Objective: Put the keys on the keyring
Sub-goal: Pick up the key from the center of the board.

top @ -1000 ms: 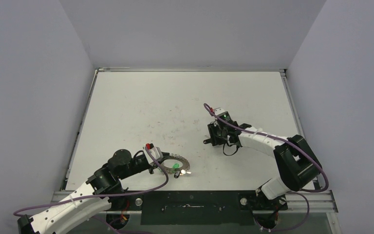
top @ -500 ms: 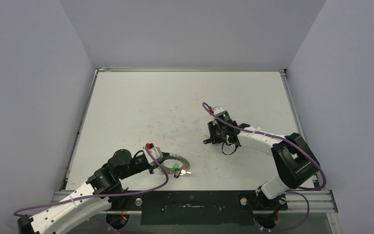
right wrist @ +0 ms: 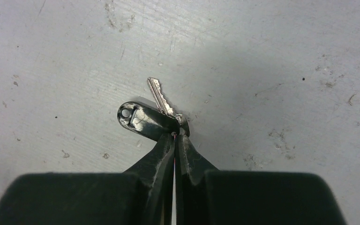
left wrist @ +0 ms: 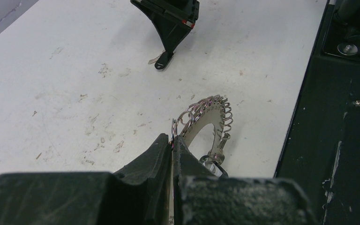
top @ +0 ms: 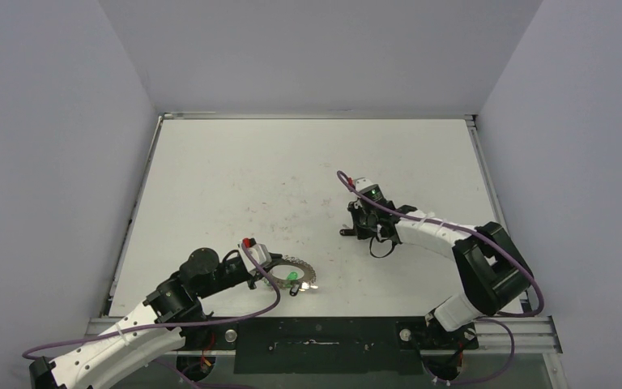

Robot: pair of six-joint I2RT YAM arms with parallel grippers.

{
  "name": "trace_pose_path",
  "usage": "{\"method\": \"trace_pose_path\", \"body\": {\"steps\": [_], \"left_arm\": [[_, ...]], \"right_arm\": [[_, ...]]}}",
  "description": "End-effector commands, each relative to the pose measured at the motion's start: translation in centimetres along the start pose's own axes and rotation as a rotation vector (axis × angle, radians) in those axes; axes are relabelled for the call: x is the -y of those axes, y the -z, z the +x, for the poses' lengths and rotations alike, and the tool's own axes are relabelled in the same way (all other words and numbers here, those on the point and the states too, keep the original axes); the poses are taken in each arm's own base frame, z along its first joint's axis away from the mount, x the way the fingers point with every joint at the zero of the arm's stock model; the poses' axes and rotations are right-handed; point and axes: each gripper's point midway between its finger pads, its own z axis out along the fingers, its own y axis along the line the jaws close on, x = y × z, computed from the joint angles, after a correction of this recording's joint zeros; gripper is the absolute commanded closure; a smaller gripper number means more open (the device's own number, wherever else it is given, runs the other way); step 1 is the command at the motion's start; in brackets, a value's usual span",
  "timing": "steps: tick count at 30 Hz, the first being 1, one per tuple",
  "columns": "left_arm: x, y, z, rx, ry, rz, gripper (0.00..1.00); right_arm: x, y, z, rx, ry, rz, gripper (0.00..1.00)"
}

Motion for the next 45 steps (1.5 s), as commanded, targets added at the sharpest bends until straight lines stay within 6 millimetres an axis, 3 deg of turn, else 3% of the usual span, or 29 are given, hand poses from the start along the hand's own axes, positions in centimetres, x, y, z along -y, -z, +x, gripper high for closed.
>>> {"method": "trace_pose_path", "body": {"steps": [1,14,21,26,32,36,45], "left_arm": [[-0.2,-0.1,-2.0,0.078,-0.008,-0.005,1.00],[-0.1,-0.4,-2.0,0.072,-0.007,0.006,1.00],[0.1,-0.7,-1.9,0.059,-0.001,0.019,1.00],[0.2,-0.8,-2.0,0.056,0.001,0.025,1.00],[0.3,-1.0,-3.2,0.099,-0.002,0.040,1.00],[0.6,-1.3,-3.7,0.119,0.004,0.058,1.00],[1.0,-1.9,-3.8,0.121,0.021,0.083,1.00]], "right_arm": [[-0.6,2.7,-3.0,0.099,0.012,-0.015,1.00],[-2.3,8.1,-5.1,0.170,0.055,-0.108,1.00],[-5.2,11.7,-6.7,0.278,0.119,-0.281,1.00],[-8.4,15.1,-7.5,0.372,0.195,-0.476,1.00],[-10.8,18.8,-8.0,0.476,0.255,-0.626,1.00],[-12.3,20.0,-7.9,0.484,0.284,-0.706,1.00],[-15.8,19.5,-6.7,0.427,0.379,-0.761,1.00]]}}
